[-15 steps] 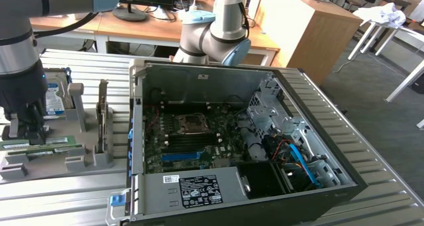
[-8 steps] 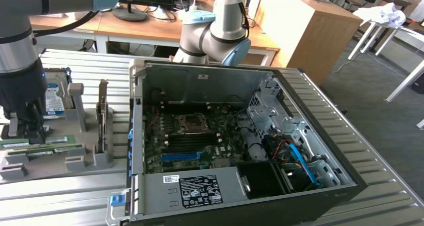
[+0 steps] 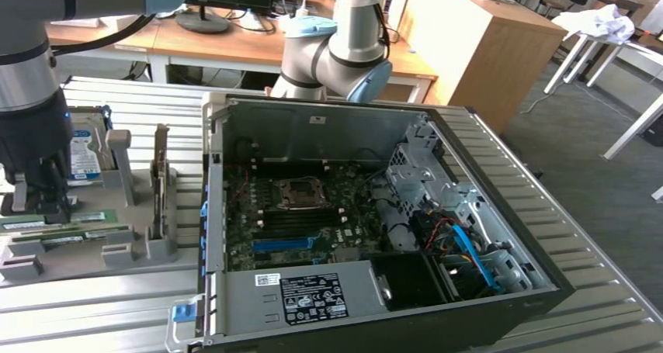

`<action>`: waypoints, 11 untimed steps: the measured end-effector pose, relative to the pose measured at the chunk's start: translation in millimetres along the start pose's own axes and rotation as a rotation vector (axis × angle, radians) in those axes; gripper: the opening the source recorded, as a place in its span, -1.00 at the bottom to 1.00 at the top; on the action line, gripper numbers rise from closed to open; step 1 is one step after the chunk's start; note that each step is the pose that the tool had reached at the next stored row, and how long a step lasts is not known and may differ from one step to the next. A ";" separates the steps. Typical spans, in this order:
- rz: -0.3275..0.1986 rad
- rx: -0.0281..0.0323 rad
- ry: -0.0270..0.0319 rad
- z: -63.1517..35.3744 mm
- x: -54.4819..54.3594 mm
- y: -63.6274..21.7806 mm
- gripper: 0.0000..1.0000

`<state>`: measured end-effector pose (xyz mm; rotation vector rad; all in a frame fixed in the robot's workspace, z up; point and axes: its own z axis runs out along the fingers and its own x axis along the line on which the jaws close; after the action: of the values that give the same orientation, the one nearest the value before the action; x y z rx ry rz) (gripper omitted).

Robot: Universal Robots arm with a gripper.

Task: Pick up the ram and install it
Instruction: 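Pick up the ram and move it above insertion slot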

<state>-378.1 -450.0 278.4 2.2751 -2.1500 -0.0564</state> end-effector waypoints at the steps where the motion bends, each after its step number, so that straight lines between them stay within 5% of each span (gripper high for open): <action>1: 0.000 0.0000 0.0000 -0.4 0.0 0.0 -0.75; 11: 0.000 0.0000 0.0000 -4.2 -0.1 0.1 -0.75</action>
<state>-378.1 -449.9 282.5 2.2751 -2.1500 -0.0564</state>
